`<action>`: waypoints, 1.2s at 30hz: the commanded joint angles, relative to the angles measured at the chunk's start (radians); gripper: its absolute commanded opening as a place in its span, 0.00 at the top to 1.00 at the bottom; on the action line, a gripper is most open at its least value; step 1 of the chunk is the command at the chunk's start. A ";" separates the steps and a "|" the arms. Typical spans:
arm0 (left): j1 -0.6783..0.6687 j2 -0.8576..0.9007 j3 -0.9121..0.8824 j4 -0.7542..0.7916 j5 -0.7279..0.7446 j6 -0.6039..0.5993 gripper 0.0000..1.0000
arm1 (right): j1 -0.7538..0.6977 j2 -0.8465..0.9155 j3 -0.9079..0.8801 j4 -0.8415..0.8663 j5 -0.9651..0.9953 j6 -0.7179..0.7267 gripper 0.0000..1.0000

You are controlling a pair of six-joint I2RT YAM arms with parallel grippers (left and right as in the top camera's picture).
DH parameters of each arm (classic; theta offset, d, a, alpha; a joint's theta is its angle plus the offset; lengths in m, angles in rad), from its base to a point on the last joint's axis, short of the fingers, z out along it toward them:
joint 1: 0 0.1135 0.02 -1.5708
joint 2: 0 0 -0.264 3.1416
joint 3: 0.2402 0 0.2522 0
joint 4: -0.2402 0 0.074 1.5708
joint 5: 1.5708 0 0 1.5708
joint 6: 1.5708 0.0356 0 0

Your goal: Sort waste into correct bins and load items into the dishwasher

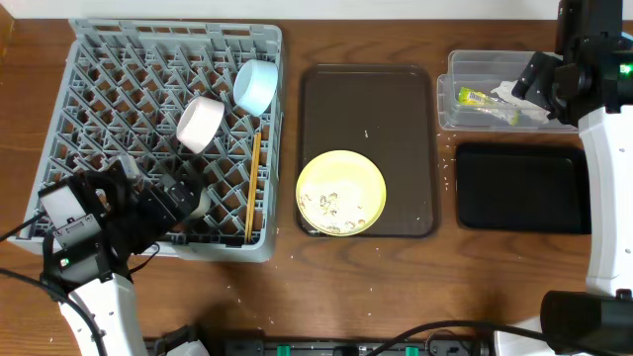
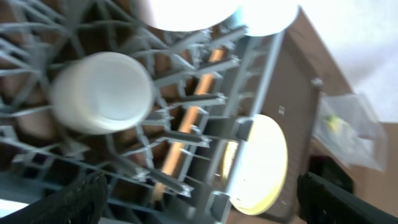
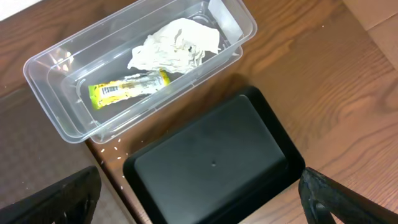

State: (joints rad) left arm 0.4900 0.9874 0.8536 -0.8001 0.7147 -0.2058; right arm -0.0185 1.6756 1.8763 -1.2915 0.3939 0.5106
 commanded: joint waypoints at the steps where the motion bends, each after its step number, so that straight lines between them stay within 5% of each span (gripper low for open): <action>1: 0.004 -0.002 0.016 0.000 0.090 0.002 0.02 | -0.001 -0.001 -0.003 -0.003 0.020 -0.011 0.01; 12: 0.004 -0.002 0.016 0.005 0.089 -0.256 0.02 | -0.001 -0.001 -0.003 -0.003 0.020 -0.011 0.01; 21: -0.039 -0.002 0.016 0.003 0.188 -0.253 0.02 | -0.001 -0.001 -0.003 -0.003 0.020 -0.011 0.01; 30: -0.269 -0.002 0.016 0.072 0.179 -0.241 0.02 | -0.001 -0.001 -0.003 -0.003 0.020 -0.011 0.01; 36: -0.460 -0.002 0.019 0.098 0.009 -0.257 0.02 | -0.001 -0.001 -0.003 -0.003 0.020 -0.011 0.01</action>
State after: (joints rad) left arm 0.0914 0.9874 0.8536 -0.7052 0.8253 -0.4572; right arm -0.0185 1.6756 1.8763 -1.2930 0.3939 0.5106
